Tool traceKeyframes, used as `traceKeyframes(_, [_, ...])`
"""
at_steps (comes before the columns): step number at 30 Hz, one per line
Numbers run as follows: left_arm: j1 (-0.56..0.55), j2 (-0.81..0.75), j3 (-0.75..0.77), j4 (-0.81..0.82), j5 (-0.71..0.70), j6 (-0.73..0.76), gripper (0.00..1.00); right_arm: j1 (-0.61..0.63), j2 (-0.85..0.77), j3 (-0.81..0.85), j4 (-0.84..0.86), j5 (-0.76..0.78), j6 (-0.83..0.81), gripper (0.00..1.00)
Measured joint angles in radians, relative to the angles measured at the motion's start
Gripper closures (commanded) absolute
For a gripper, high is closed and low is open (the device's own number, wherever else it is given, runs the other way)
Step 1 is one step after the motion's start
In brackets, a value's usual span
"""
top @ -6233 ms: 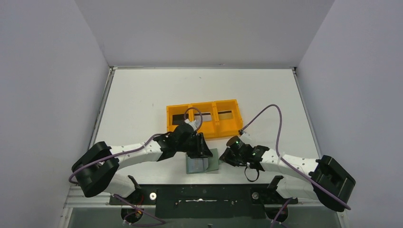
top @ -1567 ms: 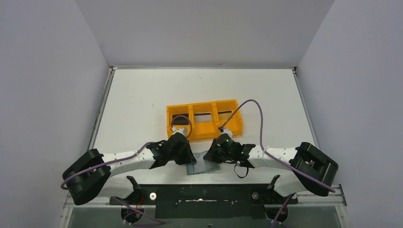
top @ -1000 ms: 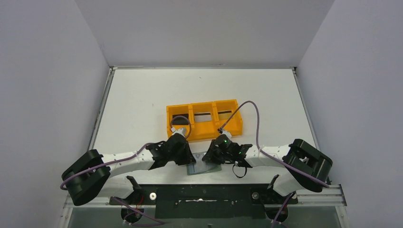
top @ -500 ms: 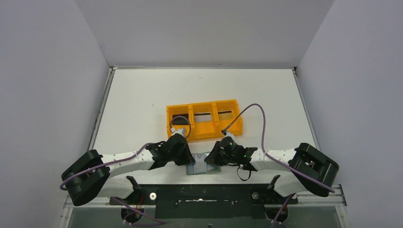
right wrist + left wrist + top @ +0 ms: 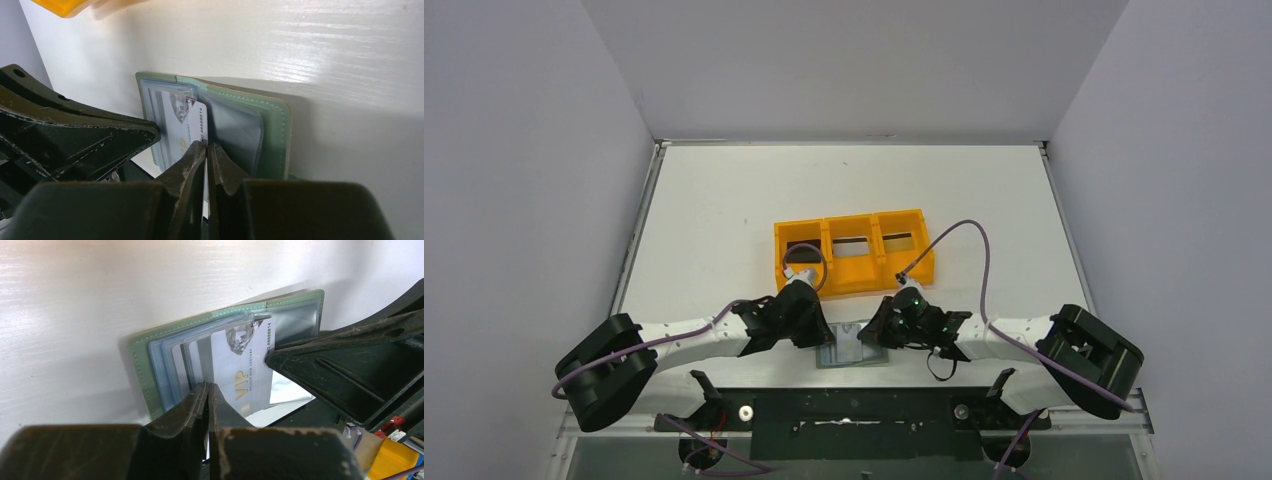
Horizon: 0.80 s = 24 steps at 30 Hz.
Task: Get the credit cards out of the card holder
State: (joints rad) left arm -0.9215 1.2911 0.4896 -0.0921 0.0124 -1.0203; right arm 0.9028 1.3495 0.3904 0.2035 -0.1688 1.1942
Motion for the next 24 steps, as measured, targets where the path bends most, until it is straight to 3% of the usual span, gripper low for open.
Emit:
traceKeyframes(3, [0.0,0.0,0.0,-0.001,0.0,0.001,0.98,-0.001,-0.008,-0.004,-0.002,0.0,0.0,0.93])
traceKeyframes(13, [0.0,0.003,0.005,-0.002,0.002,0.008,0.98,-0.001,-0.009,-0.019,0.015,0.004,0.033,0.65])
traceKeyframes(19, [0.0,0.004,0.005,-0.002,0.003,0.009,0.98,0.026,-0.009,-0.07,0.13,0.033,0.052,0.64])
traceKeyframes(24, [0.0,0.004,0.006,-0.004,0.003,0.01,0.98,0.082,-0.021,-0.114,0.203,0.115,0.069,0.7])
